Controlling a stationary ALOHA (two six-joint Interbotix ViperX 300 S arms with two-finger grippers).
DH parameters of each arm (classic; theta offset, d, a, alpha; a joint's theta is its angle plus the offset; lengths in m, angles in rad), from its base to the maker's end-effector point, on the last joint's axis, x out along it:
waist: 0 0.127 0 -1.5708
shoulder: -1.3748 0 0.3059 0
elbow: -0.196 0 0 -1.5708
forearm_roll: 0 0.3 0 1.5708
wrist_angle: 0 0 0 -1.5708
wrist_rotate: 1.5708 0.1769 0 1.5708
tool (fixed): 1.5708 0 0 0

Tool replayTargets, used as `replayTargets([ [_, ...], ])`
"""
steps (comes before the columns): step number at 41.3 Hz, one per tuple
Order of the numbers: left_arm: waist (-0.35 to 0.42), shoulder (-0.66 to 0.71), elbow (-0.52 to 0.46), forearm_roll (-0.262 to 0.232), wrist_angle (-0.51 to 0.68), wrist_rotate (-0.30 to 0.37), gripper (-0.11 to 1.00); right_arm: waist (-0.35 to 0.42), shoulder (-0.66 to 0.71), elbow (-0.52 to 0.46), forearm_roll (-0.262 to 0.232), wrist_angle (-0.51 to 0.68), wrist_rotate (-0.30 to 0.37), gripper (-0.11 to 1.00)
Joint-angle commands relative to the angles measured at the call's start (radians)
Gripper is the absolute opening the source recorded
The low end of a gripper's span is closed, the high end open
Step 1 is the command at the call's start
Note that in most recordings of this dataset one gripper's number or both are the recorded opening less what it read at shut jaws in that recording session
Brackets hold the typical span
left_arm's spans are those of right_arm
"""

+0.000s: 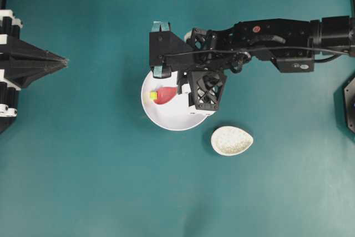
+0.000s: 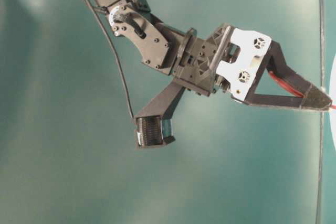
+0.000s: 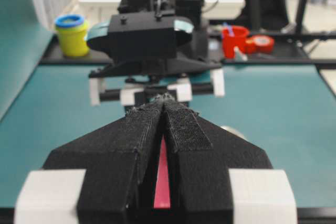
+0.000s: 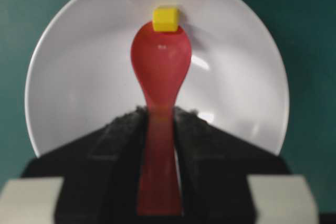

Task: Scoop the yellow hexagonal prism block from the bowl with a spoon using the right arm.
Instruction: 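Raise the spoon carrying the yellow block up out of the bowl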

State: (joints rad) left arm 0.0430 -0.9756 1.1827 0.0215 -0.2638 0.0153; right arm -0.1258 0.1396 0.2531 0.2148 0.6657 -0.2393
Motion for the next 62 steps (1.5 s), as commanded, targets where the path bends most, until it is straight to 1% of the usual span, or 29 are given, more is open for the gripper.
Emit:
replayTargets([
  [1, 0.003, 0.005, -0.028, 0.002, -0.009, 0.002, 0.00, 0.003, -0.041, -0.006, 0.003, -0.021, 0.002, 0.23],
  [16, 0.003, 0.005, -0.028, 0.002, -0.011, 0.002, 0.00, 0.003, -0.071, 0.046, 0.005, -0.101, 0.003, 0.23],
  [24, 0.002, 0.005, -0.028, 0.002, -0.011, 0.002, 0.00, 0.003, -0.094, 0.087, 0.023, -0.172, 0.003, 0.23],
  [44, 0.003, 0.005, -0.028, 0.002, -0.011, 0.002, 0.00, 0.005, -0.153, 0.198, 0.049, -0.328, 0.003, 0.23],
  [51, 0.003, 0.005, -0.028, 0.002, -0.011, 0.002, 0.00, 0.017, -0.192, 0.258, 0.051, -0.457, 0.003, 0.23],
  [62, 0.003, 0.003, -0.028, 0.002, -0.011, 0.002, 0.00, 0.049, -0.299, 0.399, 0.051, -0.727, 0.003, 0.23],
])
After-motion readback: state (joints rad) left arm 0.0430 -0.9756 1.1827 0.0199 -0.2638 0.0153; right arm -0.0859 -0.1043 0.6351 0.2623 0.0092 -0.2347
